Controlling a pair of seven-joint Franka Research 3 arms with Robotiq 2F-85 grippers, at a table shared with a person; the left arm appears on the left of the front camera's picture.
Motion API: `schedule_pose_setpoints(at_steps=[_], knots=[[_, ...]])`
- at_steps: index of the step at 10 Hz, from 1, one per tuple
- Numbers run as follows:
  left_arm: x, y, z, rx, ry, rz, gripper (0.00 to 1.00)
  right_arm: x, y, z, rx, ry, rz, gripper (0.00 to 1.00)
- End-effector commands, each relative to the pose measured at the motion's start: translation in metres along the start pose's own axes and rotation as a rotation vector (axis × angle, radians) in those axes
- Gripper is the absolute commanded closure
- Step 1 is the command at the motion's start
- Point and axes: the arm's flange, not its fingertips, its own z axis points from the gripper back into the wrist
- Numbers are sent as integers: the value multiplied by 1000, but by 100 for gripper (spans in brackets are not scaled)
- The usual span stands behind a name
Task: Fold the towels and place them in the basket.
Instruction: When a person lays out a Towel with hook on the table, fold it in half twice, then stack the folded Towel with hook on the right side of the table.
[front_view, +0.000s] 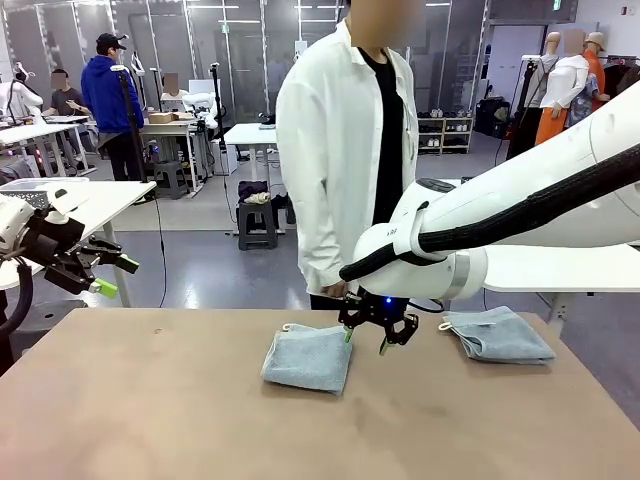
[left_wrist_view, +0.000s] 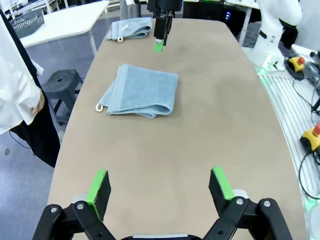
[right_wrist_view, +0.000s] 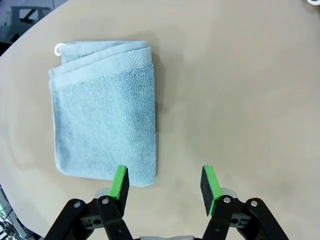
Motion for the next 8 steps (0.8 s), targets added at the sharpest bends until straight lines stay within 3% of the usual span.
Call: schedule_pose_setpoints(at_steps=[1, 8], knots=[[2, -1, 1, 2, 3, -4, 0, 0, -1, -1, -6, -2, -34, 27], [2, -1, 1, 2, 3, -4, 0, 0, -1, -1, -6, -2, -34, 27]])
